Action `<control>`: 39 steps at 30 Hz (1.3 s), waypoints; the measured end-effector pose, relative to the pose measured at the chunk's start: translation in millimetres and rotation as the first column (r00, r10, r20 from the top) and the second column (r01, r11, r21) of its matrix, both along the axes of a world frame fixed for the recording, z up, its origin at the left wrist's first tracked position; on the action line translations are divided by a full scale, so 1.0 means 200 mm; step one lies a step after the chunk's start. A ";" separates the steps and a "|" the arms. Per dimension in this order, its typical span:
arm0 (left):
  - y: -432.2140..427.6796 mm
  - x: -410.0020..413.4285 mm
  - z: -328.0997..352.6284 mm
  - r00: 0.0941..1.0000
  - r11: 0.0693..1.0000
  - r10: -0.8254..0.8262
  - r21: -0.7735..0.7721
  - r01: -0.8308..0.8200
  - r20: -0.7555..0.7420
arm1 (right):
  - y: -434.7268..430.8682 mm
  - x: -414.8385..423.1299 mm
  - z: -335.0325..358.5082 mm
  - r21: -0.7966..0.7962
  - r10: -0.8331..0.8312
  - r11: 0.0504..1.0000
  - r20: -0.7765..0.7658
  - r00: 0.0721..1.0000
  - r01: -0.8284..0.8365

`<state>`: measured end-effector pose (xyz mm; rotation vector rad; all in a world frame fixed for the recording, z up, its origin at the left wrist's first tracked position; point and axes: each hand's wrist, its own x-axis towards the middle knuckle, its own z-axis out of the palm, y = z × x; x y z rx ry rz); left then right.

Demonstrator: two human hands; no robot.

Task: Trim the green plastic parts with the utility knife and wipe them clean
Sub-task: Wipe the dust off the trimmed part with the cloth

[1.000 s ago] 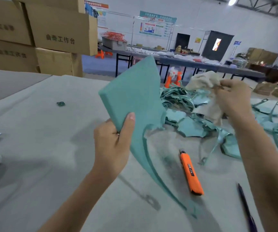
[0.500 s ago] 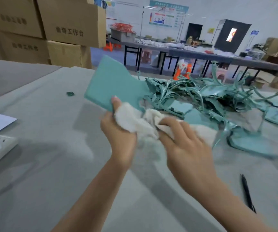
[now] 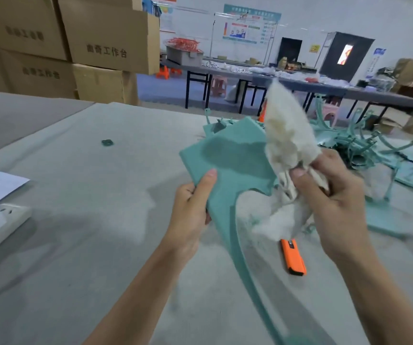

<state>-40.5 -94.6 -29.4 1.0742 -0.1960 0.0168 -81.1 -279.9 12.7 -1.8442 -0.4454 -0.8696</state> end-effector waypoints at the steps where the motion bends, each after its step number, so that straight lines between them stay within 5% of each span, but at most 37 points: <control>1: 0.00 -0.02 -0.01 0.998 0.998 -0.063 -0.021 0.062 -0.009 | 0.02 0.02 0.00 0.001 0.040 0.999 -0.005 0.999 -0.040; 6: 0.04 -0.08 -0.05 0.955 0.947 -0.296 -0.139 0.290 -0.024 | 0.05 0.08 -0.04 0.362 0.247 0.913 -0.128 0.961 -0.186; 12: 0.04 -0.11 -0.08 0.948 0.953 -0.302 -0.005 0.303 -0.099 | 0.06 0.14 -0.05 0.437 0.086 0.899 -0.109 0.990 -0.030; 15: 0.01 -0.10 -0.07 0.973 0.970 -0.202 -0.159 0.183 -0.114 | 0.10 0.14 -0.10 0.413 0.123 0.909 -0.144 0.982 -0.053; 19: 0.01 -0.07 -0.08 0.986 0.978 0.010 -0.203 -0.044 -0.166 | 0.14 0.02 -0.18 0.576 0.393 0.792 -0.227 0.891 -0.203; 23: 0.04 0.01 -0.10 0.923 0.906 0.288 -0.239 -0.348 -0.254 | 0.08 -0.18 -0.23 0.408 0.595 0.794 -0.370 0.713 -0.451; 26: 0.05 0.04 -0.08 0.871 0.857 0.458 -0.171 -0.485 -0.178 | 0.06 -0.26 -0.25 0.526 0.610 0.772 -0.454 0.650 -0.357; 28: 0.01 0.01 -0.07 0.864 0.857 0.495 -0.110 -0.503 -0.090 | 0.07 -0.27 -0.29 0.665 0.568 0.728 -0.445 0.692 -0.169; 31: -0.07 -0.05 -0.07 0.884 0.881 0.468 -0.081 -0.465 0.016 | 0.15 -0.25 -0.26 0.763 0.504 0.639 -0.321 0.802 -0.096; 36: -0.07 -0.17 -0.14 0.959 0.965 0.260 0.006 -0.263 0.108 | 0.17 -0.20 -0.14 0.766 0.226 0.643 -0.171 0.959 -0.015; 39: 0.00 -0.19 -0.15 0.972 1.000 -0.015 0.016 0.011 0.233 | 0.09 -0.16 -0.07 0.742 0.110 0.670 -0.090 0.990 -0.007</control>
